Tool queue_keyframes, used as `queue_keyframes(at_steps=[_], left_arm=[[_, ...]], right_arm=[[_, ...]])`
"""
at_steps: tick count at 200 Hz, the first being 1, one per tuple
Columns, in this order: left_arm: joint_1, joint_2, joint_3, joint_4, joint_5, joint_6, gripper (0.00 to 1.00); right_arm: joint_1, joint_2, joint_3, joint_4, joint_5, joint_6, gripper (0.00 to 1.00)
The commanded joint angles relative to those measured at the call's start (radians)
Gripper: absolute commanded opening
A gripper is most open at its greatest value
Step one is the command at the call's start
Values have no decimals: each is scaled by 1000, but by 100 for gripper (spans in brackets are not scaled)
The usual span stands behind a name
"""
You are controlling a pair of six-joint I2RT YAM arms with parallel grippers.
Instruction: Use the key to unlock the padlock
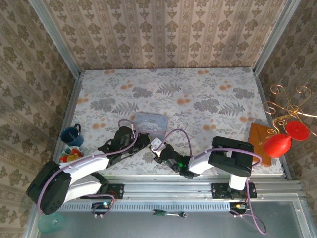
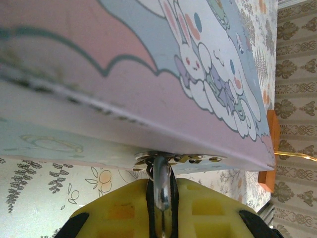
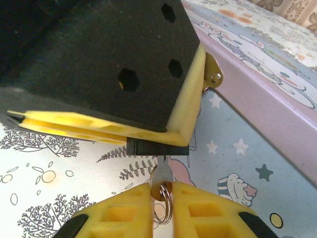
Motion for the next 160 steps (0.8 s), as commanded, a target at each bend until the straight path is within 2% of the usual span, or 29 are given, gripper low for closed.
queue_keyframes(at_steps=[1,63,108,160], left_arm=[[-7,-1,20,27,2,5,8],[-8,42,39,34,13,14,8],[-6,76,55,20,7,29,8],[-6,99,78,-8,5,52,8]], right_arm=[[-11,-13,38,-11,13,61,17],[-17,-18,42,-11,-32,189,16],[-72,-54,41,-28,-257,351,16],[-113,-17,33,58,-391,546,16]])
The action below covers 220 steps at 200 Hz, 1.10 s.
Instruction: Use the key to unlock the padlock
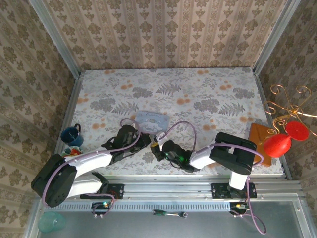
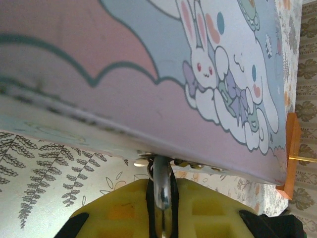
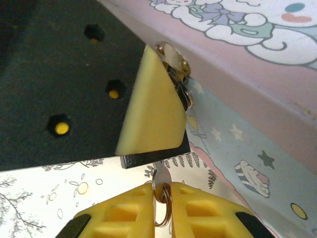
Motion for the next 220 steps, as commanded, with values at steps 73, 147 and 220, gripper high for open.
queue_keyframes(at_steps=[73,147,220], left_arm=[[-6,45,60,-10,20,44,8],[27,79,100,-75,21,118,8],[34,82,155,-234,-4,245,9]], right_arm=[[-48,13,-1,122,-128,185,14],[-51,-65,-30,-15,-55,143,37],[-103,-80,-14,-115,-64,155,42]])
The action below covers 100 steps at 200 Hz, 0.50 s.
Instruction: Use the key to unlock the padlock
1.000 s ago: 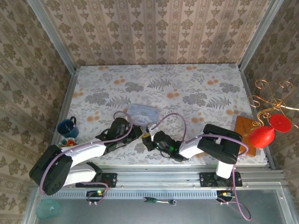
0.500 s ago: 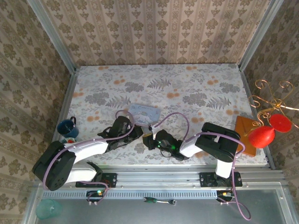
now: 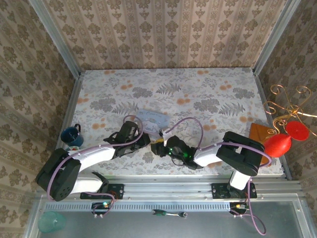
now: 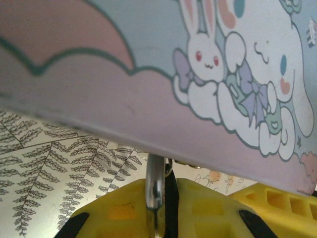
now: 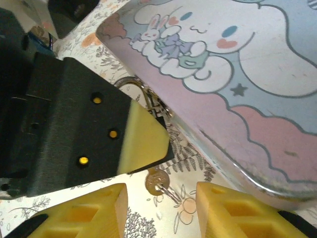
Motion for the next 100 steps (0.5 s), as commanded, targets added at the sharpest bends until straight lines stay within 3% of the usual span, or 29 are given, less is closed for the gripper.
queue_keyframes(at_steps=[1,100], left_arm=[[3,2,47,-68,-1,85,9],[-92,146,161,-254,-125,236,10]], right_arm=[[-30,-5,16,-90,12,7,42],[-123,-47,27,-136,-58,33,42]])
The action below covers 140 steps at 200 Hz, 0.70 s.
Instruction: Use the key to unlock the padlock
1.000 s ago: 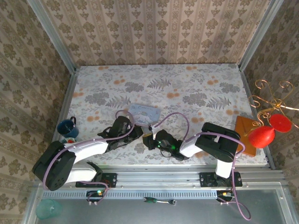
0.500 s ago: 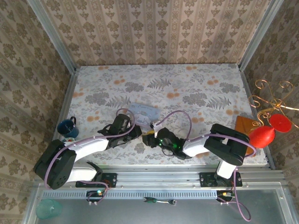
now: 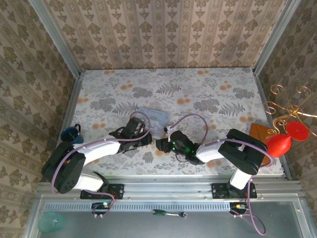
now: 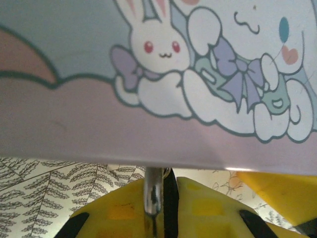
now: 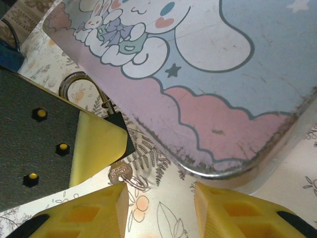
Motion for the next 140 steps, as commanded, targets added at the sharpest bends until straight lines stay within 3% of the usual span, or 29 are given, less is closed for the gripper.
queue_keyframes(at_steps=[1,103,140], left_arm=[[-40,39,31,-123,-36,78,10],[-74,135,81,-181,-109,111,15],[-80,138,84,-189,-128,113,24]], right_arm=[[-25,-31,25,-41,16,6,42],[-54,-17,33,-53,-1,42,42],[-53,-15,33,-52,-3,50,42]])
